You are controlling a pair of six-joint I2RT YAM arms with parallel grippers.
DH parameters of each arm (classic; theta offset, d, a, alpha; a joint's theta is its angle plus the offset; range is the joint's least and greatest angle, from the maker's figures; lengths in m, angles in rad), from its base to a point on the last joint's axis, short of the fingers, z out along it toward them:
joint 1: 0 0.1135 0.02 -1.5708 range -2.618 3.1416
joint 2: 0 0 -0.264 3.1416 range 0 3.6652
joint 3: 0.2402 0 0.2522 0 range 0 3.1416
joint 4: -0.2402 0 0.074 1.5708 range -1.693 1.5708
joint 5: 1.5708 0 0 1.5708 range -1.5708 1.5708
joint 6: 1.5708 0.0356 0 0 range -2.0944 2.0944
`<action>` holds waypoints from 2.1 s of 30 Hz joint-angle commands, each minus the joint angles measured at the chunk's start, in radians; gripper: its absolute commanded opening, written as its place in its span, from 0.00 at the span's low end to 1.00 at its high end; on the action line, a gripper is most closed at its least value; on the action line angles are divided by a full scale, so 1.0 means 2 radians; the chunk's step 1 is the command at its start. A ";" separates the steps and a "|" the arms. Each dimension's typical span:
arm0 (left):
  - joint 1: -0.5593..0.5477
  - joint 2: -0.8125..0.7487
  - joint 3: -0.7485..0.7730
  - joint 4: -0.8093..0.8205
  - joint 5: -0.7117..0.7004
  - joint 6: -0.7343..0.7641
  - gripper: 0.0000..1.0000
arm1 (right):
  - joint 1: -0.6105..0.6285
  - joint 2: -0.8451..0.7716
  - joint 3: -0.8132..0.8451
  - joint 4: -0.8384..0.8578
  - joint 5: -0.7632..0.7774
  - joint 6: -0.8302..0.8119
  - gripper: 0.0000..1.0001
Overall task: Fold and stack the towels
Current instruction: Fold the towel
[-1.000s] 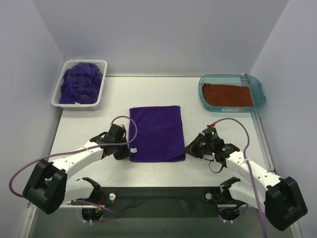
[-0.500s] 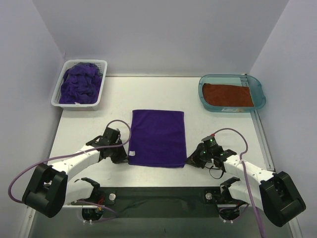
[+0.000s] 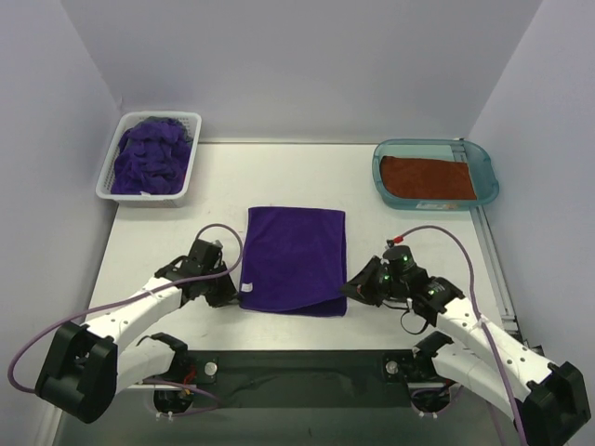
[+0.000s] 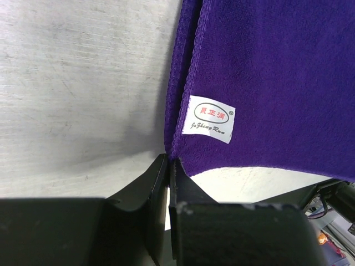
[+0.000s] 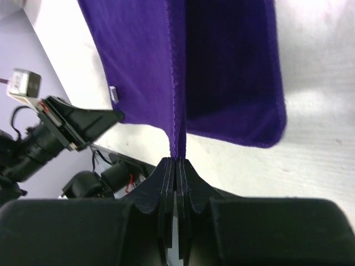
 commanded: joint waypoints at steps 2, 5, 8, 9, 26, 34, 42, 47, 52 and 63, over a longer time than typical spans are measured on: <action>0.012 -0.014 0.001 -0.012 0.007 0.002 0.13 | 0.014 -0.033 -0.039 -0.055 -0.008 0.025 0.00; 0.020 -0.016 -0.007 -0.013 0.009 0.005 0.14 | 0.012 -0.031 -0.080 -0.057 -0.008 0.023 0.02; 0.026 -0.018 -0.010 -0.015 0.011 0.010 0.15 | 0.002 -0.012 -0.113 -0.041 -0.012 0.026 0.02; 0.026 -0.018 -0.010 -0.017 0.010 0.010 0.15 | -0.001 -0.004 -0.121 -0.035 -0.017 0.026 0.02; 0.035 -0.033 -0.001 -0.041 0.005 0.017 0.52 | -0.012 -0.034 -0.063 -0.093 -0.017 -0.048 0.37; 0.031 -0.072 0.071 -0.117 -0.035 0.052 0.77 | -0.043 0.067 0.077 -0.109 0.051 -0.195 0.33; -0.156 -0.015 0.206 -0.116 -0.108 0.063 0.68 | -0.117 0.212 0.192 -0.060 0.078 -0.278 0.23; -0.240 0.090 0.249 -0.052 -0.112 0.093 0.63 | -0.146 0.296 0.241 0.004 0.050 -0.284 0.21; -0.307 0.167 0.284 0.013 -0.112 0.168 0.63 | -0.164 0.377 0.264 0.051 0.026 -0.276 0.21; -0.388 0.272 0.327 0.102 -0.066 0.335 0.64 | -0.179 0.443 0.267 0.109 -0.017 -0.255 0.25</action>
